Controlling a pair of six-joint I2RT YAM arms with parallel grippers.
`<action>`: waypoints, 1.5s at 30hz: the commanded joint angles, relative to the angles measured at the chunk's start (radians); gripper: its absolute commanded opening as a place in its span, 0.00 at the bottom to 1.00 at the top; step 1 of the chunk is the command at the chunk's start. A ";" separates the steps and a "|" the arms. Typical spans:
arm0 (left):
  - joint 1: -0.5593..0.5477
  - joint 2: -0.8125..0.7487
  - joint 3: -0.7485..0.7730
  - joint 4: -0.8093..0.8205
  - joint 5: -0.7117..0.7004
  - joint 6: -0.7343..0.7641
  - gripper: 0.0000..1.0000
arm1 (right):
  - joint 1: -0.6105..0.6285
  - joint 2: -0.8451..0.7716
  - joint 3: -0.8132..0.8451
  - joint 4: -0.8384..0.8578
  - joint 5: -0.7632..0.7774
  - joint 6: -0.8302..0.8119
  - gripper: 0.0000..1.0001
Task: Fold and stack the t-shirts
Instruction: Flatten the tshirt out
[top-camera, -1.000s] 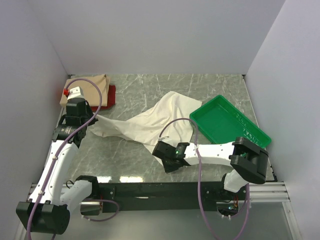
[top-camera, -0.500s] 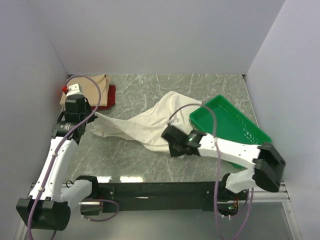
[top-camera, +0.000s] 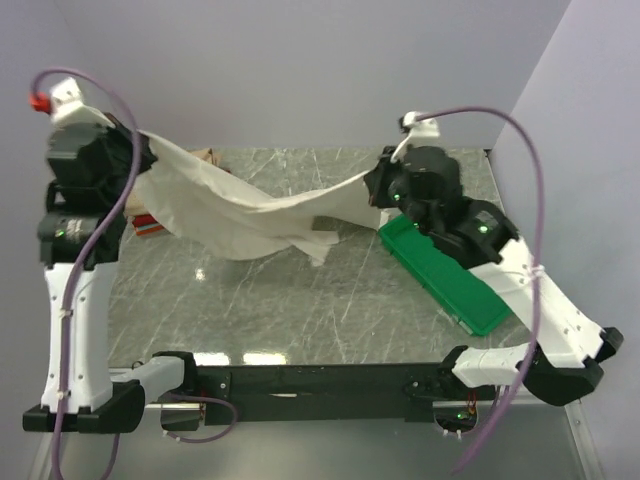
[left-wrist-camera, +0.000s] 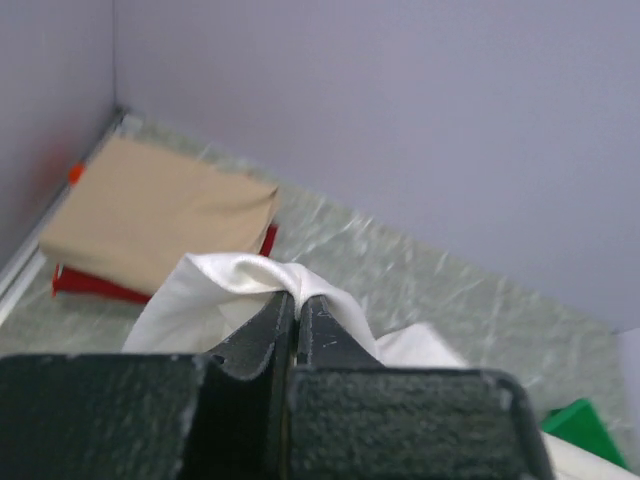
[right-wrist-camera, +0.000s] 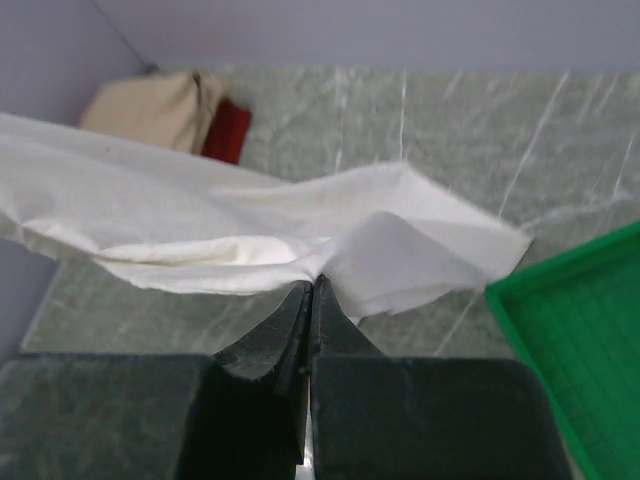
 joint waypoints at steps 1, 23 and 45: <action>0.004 -0.028 0.230 -0.007 0.014 -0.004 0.01 | -0.003 -0.062 0.144 -0.035 0.074 -0.096 0.00; 0.004 -0.001 0.369 0.131 0.192 -0.030 0.01 | -0.037 -0.142 0.307 0.104 0.069 -0.237 0.00; 0.004 0.055 0.288 0.140 0.152 -0.018 0.00 | -0.308 -0.105 0.144 0.218 -0.223 -0.181 0.00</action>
